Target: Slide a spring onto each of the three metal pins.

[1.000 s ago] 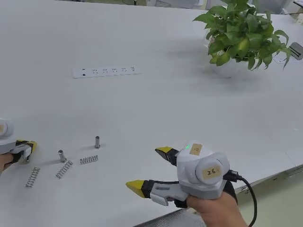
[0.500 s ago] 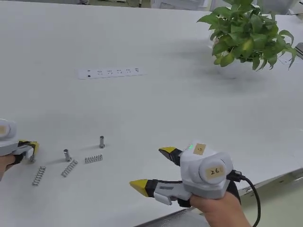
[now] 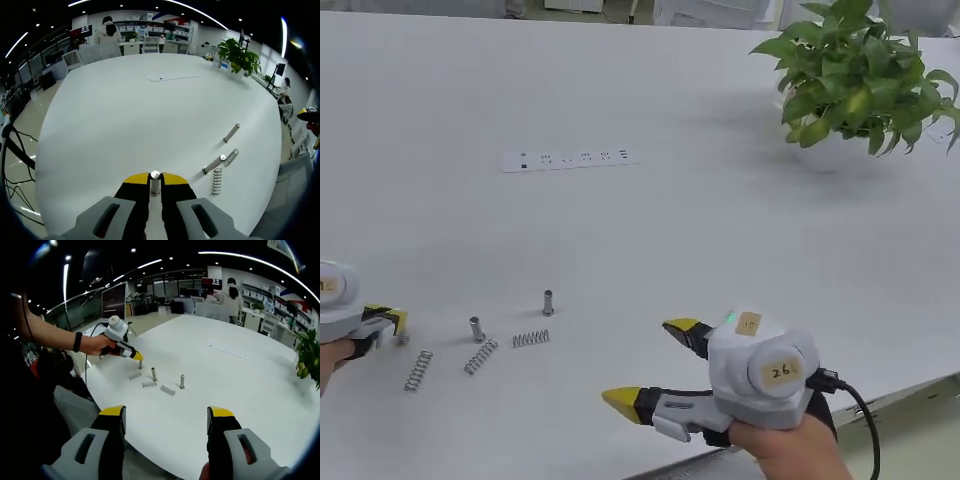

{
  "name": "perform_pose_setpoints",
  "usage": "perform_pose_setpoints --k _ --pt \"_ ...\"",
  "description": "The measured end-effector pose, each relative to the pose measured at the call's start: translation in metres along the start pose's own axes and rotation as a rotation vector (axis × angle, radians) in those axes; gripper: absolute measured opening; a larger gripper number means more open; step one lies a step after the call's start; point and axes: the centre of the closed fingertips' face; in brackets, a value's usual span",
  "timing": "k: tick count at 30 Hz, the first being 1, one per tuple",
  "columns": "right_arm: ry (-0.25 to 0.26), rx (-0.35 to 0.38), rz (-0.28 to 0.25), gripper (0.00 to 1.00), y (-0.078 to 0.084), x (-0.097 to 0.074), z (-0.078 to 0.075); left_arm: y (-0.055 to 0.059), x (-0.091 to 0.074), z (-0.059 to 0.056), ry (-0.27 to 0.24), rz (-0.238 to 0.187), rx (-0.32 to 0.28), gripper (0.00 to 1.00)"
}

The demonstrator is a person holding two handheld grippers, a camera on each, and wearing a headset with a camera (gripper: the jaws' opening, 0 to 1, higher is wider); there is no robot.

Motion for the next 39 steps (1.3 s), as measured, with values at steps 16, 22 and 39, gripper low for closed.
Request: perform_pose_setpoints --k 16,22,39 --pt "-0.006 0.003 -0.006 0.64 0.002 0.001 0.001 0.004 -0.008 -0.003 -0.002 0.009 0.026 0.00" --pt "-0.008 0.004 -0.006 0.65 0.003 0.001 0.001 0.006 -0.010 -0.007 0.001 0.009 0.029 0.00" --pt "-0.009 0.009 -0.006 0.65 0.005 0.002 0.001 0.016 -0.015 -0.012 0.013 0.014 0.060 0.00"
Point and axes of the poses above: the centre of the closed fingertips' face, and the gripper's own axes: x roughly forward along the fingers, z roughly to its left, y roughly out of its underside, and after that the axes turned 10 degrees about -x, right-handed
